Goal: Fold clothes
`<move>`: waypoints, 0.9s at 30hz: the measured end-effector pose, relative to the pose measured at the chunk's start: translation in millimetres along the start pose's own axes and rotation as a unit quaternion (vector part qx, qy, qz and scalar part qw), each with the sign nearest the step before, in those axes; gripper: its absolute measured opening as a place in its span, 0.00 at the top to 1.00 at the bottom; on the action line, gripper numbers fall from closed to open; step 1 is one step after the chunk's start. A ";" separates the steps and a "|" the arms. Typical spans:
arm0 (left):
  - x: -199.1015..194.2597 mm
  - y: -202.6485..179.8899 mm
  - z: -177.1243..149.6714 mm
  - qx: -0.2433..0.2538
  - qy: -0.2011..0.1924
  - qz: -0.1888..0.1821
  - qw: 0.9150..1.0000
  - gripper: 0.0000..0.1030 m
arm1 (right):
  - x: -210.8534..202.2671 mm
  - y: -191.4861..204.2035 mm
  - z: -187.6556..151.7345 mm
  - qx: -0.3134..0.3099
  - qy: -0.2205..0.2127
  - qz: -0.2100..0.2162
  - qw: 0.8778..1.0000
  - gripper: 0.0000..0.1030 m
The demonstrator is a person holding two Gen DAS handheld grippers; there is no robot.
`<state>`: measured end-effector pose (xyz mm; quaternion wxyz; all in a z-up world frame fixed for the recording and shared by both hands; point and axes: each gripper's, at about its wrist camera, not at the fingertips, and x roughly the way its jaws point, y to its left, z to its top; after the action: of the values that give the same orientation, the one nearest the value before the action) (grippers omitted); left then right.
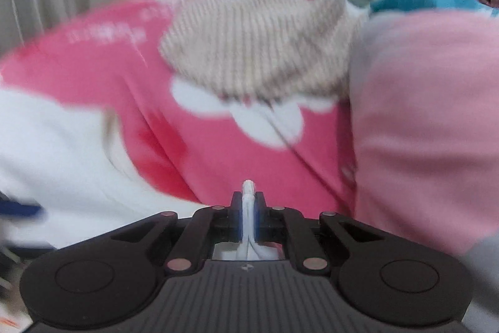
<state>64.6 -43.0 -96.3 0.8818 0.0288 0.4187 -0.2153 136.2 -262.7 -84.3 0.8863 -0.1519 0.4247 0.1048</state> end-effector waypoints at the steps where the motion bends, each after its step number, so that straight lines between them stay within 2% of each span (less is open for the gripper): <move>1: -1.1 0.8 0.4 0.000 -0.002 -0.001 1.000 0.58 | 3.9 0.1 -3.5 0.000 0.003 -0.005 1.000 0.93; 3: -5.1 4.2 2.5 -0.006 -0.010 -0.003 1.000 0.58 | -13.8 -0.1 -4.3 0.008 -0.045 -0.006 0.999 0.93; 5: -14.7 9.7 5.9 -0.016 -0.040 -0.004 0.999 0.58 | -39.0 2.4 -4.1 0.005 -0.110 -0.010 0.994 0.93; 8: -22.6 16.7 11.2 -0.026 -0.074 -0.005 0.997 0.57 | -86.8 23.2 -14.7 -0.057 -0.236 -0.024 0.970 0.93; 9: -20.1 18.0 13.0 -0.027 -0.073 -0.003 0.997 0.56 | -89.2 29.7 -18.4 -0.078 -0.251 -0.035 0.964 0.93; 11: -7.5 18.0 13.9 -0.023 -0.057 0.011 0.998 0.54 | -71.1 36.6 -21.2 -0.105 -0.225 -0.056 0.967 0.93; 12: 0.1 17.6 12.1 -0.022 -0.047 0.017 0.998 0.54 | -56.9 37.3 -21.5 -0.110 -0.199 -0.062 0.972 0.91; 14: 9.2 17.0 9.0 -0.023 -0.038 0.023 0.999 0.54 | -12.0 27.9 -18.7 -0.088 -0.106 -0.063 0.989 0.91; 15: 7.5 16.9 9.7 -0.025 -0.044 0.022 0.998 0.54 | 2.7 21.5 -19.2 -0.067 -0.080 -0.064 0.993 0.87; 17: 4.0 16.8 11.3 -0.029 -0.054 0.021 0.998 0.54 | 16.8 9.6 -18.3 -0.026 -0.059 -0.068 0.996 0.84; 19: -3.9 24.7 18.7 -0.035 -0.081 0.012 0.996 0.53 | 17.9 -0.2 -16.5 0.013 -0.058 -0.061 0.996 0.84; 21: -2.0 33.5 33.3 -0.018 -0.097 0.038 0.994 0.49 | 14.8 -5.3 -15.7 0.031 -0.060 -0.052 0.996 0.84; 24: 22.2 46.0 59.8 0.021 -0.074 0.060 0.995 0.47 | 13.6 -7.2 -13.4 0.032 -0.058 -0.044 0.997 0.84; 27: 49.4 57.8 79.8 0.013 -0.045 0.065 0.997 0.46 | 5.1 -13.8 -13.9 0.061 -0.064 -0.023 0.996 0.84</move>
<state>173.4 -26.7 -89.2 0.9115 0.0576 0.3730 -0.1636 133.6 -280.3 -94.0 0.9215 -0.1001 0.3692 0.0672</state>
